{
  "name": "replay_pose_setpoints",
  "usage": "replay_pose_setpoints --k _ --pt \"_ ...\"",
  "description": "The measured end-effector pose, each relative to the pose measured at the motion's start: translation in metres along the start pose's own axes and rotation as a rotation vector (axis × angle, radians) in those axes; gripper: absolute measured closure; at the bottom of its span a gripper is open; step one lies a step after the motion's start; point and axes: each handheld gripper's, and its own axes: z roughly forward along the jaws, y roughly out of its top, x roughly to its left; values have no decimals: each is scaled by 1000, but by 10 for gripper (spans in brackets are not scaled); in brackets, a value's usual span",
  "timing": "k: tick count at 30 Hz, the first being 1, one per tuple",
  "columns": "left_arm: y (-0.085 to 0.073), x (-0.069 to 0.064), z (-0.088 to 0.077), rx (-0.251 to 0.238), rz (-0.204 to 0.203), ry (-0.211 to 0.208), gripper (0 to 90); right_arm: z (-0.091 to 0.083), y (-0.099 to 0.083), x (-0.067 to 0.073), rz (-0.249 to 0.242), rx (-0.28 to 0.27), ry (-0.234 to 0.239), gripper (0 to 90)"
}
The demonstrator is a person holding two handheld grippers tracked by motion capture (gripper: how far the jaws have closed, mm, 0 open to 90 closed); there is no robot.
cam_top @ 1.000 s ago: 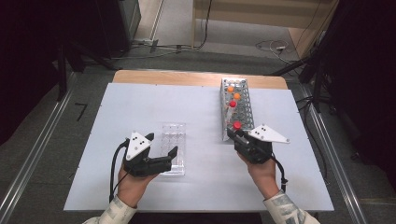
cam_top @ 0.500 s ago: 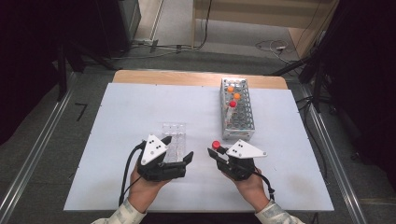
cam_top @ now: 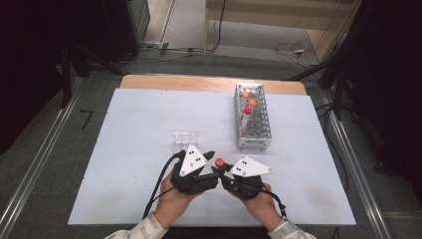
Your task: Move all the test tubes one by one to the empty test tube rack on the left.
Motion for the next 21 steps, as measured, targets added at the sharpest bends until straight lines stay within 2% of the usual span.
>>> replay_pose_setpoints --k 7,11,14,18,21 --pt "-1 1 2 7 13 -12 687 -2 1 2 -3 -7 6 711" --pt "0 2 1 3 14 -10 698 -2 0 2 -2 -11 7 698" --pt "1 4 -1 -9 5 -10 701 -3 1 2 2 -21 27 594" --pt "2 6 -4 -17 -2 -9 701 -4 0 1 -1 -12 52 325" --pt "3 7 -5 -21 -12 -20 701 -4 -2 0 3 13 64 244"
